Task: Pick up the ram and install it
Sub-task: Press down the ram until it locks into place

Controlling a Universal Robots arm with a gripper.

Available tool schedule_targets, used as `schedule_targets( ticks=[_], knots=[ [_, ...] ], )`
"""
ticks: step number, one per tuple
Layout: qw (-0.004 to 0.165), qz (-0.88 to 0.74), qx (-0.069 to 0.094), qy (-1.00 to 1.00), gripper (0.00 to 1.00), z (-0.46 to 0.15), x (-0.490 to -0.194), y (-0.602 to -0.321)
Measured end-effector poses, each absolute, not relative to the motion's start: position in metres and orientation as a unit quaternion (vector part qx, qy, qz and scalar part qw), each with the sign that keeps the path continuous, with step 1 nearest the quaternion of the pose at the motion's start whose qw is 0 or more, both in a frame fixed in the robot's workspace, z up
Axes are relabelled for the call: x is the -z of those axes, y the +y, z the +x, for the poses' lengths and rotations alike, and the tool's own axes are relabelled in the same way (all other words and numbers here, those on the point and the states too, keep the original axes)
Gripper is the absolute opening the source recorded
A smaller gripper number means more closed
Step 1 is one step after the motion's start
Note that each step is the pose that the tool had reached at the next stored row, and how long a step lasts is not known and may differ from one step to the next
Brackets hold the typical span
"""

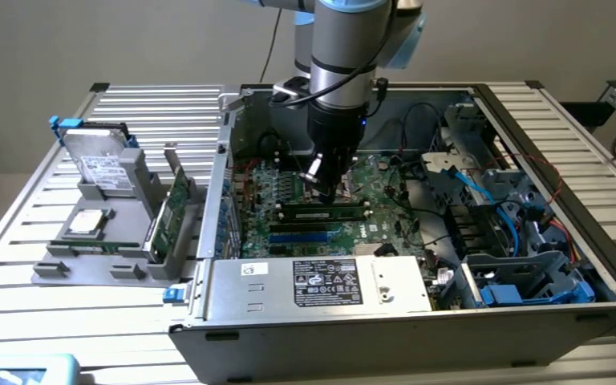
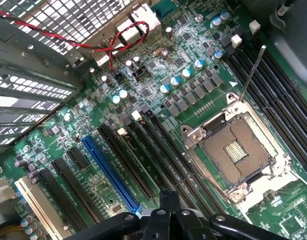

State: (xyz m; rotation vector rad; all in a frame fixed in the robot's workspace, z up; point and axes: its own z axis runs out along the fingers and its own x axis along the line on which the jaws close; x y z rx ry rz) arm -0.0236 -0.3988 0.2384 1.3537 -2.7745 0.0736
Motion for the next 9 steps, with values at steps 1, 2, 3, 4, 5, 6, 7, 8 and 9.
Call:
schedule_targets(
  ticks=[1, 2, 3, 4, 5, 6, 7, 8, 9],
  knots=[
    [0.026, 0.434, -0.025, -0.900, 0.11, -0.0236, -0.2384, -0.3988],
    [0.024, 0.430, -0.025, -0.902, 0.11, -0.0236, -0.2384, -0.3988],
    [0.023, 0.426, -0.026, -0.904, 0.11, -0.0236, -0.2384, -0.3988],
    [0.022, 0.422, -0.027, -0.906, 0.11, -0.0236, -0.2384, -0.3988],
    [0.021, 0.417, -0.027, -0.908, 0.11, -0.0236, -0.2384, -0.3988],
    [0.020, 0.413, -0.028, -0.910, 0.11, -0.0236, -0.2383, -0.3988],
    [0.019, 0.408, -0.028, -0.912, 0.11, -0.0236, -0.2383, -0.3988],
    [0.018, 0.404, -0.028, -0.914, 0.11, -0.0236, -0.2383, -0.3988],
    [0.018, 0.399, -0.028, -0.916, 0.11, -0.0236, -0.2384, -0.3988]
  ],
)
